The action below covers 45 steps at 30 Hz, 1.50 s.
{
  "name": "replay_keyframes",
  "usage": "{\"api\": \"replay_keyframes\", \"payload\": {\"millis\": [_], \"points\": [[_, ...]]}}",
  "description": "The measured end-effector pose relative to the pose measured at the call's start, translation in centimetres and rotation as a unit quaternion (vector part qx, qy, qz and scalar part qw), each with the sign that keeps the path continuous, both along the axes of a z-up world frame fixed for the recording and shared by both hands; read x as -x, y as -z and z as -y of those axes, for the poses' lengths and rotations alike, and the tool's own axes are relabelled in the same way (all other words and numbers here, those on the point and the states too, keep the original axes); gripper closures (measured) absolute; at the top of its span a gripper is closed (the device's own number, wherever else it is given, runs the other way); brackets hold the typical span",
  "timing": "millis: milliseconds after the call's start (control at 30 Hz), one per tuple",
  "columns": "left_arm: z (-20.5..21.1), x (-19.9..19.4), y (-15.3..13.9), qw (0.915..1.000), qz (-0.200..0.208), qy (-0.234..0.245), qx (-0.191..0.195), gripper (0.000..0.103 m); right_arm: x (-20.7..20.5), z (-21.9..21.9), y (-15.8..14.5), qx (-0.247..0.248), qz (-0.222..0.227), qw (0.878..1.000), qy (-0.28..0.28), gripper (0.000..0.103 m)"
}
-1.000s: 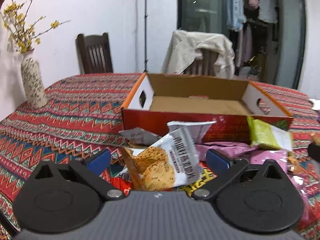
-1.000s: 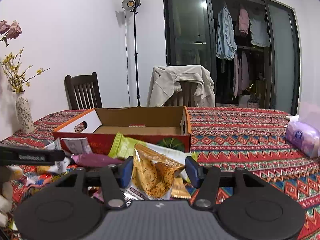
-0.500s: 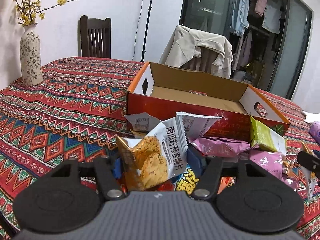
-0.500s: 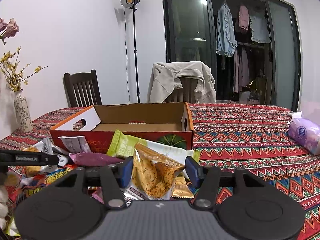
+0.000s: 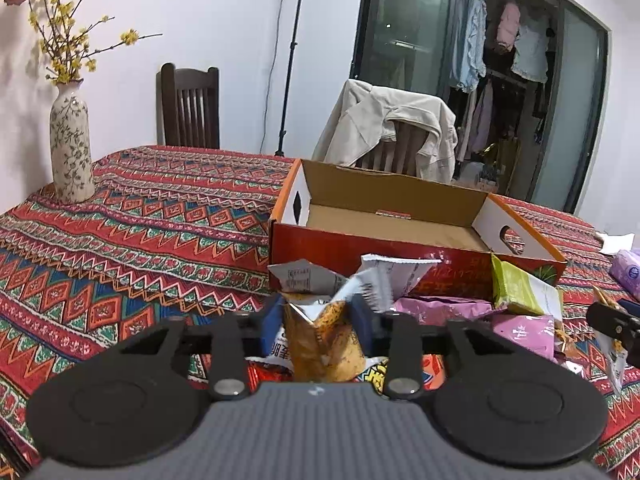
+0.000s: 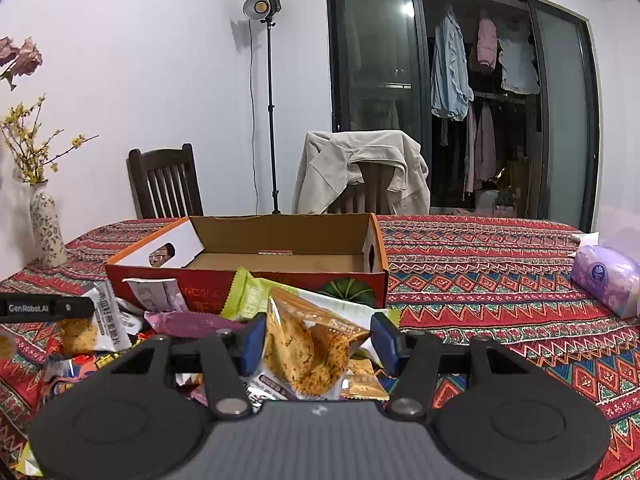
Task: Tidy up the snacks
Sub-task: 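Carry both packets over the cardboard box and open both grippers to drop them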
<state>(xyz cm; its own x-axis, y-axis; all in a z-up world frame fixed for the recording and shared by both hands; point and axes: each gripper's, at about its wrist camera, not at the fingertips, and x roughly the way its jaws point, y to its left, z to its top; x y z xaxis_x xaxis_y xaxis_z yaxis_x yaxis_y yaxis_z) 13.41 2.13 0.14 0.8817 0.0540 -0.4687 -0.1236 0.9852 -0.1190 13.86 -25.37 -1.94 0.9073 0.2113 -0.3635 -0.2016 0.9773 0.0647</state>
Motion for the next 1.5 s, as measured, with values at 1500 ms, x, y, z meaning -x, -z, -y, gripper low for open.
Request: {"api": "replay_keyframes", "payload": {"millis": [1500], "points": [[2.5, -14.4, -6.5, 0.9969, 0.064, 0.043, -0.013, 0.088, -15.6, -4.5, -4.5, 0.016, 0.032, 0.999, 0.008, 0.048]]}}
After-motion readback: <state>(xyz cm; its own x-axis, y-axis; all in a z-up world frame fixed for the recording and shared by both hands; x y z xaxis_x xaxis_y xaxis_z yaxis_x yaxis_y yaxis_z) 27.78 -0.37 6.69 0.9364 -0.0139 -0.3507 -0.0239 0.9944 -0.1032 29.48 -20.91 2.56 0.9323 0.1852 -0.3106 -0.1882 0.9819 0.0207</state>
